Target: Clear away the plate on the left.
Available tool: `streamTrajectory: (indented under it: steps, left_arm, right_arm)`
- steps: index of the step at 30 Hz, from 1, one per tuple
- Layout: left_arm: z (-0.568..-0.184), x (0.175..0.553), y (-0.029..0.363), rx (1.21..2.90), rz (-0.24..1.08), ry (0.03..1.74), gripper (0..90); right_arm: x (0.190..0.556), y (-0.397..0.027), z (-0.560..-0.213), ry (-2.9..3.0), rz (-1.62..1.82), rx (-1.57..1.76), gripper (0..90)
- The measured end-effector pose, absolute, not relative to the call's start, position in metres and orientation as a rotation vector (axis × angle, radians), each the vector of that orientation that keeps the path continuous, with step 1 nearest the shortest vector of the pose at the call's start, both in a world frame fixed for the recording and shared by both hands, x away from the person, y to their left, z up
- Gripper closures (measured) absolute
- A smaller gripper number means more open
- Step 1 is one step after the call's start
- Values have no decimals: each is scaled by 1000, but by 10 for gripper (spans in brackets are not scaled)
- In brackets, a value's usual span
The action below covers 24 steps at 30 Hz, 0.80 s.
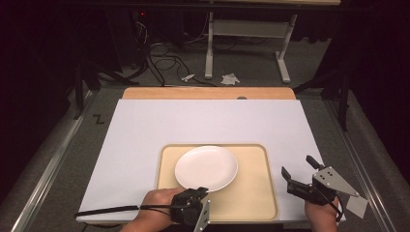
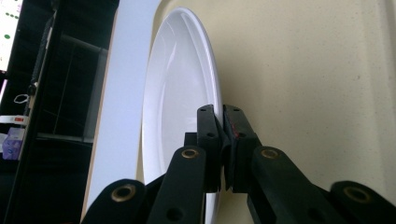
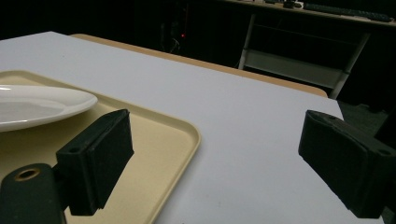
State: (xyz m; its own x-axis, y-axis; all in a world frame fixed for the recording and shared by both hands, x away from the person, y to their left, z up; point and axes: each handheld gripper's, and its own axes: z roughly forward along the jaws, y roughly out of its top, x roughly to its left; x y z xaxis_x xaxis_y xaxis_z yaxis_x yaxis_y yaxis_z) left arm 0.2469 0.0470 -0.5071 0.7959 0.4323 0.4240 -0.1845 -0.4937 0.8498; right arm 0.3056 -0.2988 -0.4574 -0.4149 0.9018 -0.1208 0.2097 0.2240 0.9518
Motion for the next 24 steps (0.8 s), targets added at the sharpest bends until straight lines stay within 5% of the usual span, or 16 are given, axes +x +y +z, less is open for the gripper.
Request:
streamTrajectory:
  steps: [24]
  left_arm:
    - [-515, 249, 45, 1975, 702, 202, 866]
  right_arm:
    - [305, -298, -458, 1789, 1222, 1036, 107]
